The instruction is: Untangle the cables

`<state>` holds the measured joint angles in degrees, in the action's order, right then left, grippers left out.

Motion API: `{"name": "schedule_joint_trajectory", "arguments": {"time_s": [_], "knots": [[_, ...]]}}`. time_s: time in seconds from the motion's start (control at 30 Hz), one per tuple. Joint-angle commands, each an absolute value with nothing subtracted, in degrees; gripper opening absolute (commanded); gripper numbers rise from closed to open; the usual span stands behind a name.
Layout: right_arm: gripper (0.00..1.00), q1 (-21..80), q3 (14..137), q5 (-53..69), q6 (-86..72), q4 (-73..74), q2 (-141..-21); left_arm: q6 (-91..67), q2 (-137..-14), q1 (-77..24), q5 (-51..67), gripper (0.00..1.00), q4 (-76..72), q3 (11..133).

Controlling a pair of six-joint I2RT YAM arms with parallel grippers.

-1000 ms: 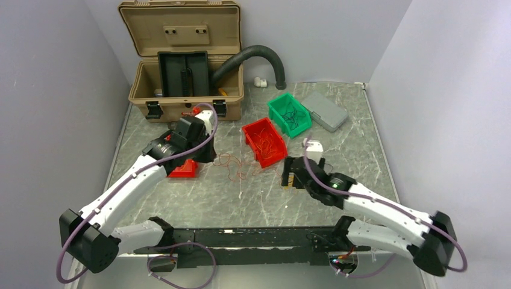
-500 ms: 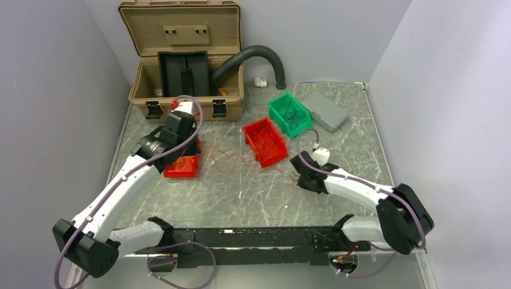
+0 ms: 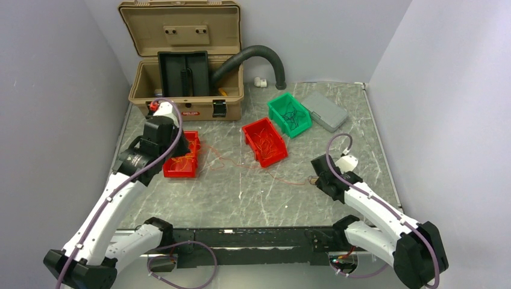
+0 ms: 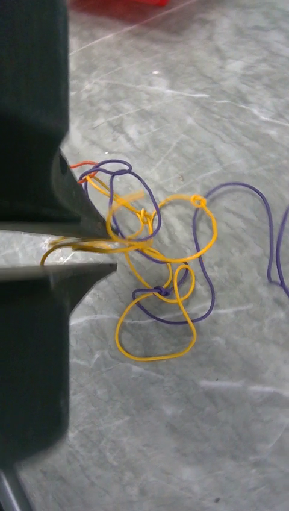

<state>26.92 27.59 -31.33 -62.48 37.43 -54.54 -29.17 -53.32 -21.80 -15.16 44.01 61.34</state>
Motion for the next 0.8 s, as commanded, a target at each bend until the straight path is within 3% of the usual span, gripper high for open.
{"name": "schedule_joint_trajectory", "arguments": {"time_s": [0.0, 0.2, 0.4, 0.63, 0.67, 0.77], "knots": [[0.33, 26.7, 29.8, -26.2, -49.5, 31.6, -55.3, -21.4, -53.8, -21.9, 8.9, 0.0, 31.8, 59.8], [0.39, 26.7, 31.3, -22.7, -43.3, 29.6, -54.3, -18.0, -59.4, -26.7, 15.5, 0.0, 31.9, 62.1], [0.52, 26.7, 30.5, -21.1, -42.3, 28.3, -53.8, -17.0, -64.8, -31.7, 10.9, 0.02, 34.5, 63.6], [0.55, 26.7, 30.8, -20.7, -43.0, 27.6, -56.2, -17.0, -69.6, -36.0, 5.7, 0.02, 35.6, 63.9], [0.55, 26.7, 30.7, -20.5, -42.8, 27.3, -56.4, -16.8, -70.2, -36.3, 6.0, 0.06, 35.3, 63.5], [0.58, 26.7, 30.0, -19.9, -42.8, 26.0, -56.7, -16.0, -71.6, -37.5, 7.8, 0.36, 33.1, 62.0]]}}
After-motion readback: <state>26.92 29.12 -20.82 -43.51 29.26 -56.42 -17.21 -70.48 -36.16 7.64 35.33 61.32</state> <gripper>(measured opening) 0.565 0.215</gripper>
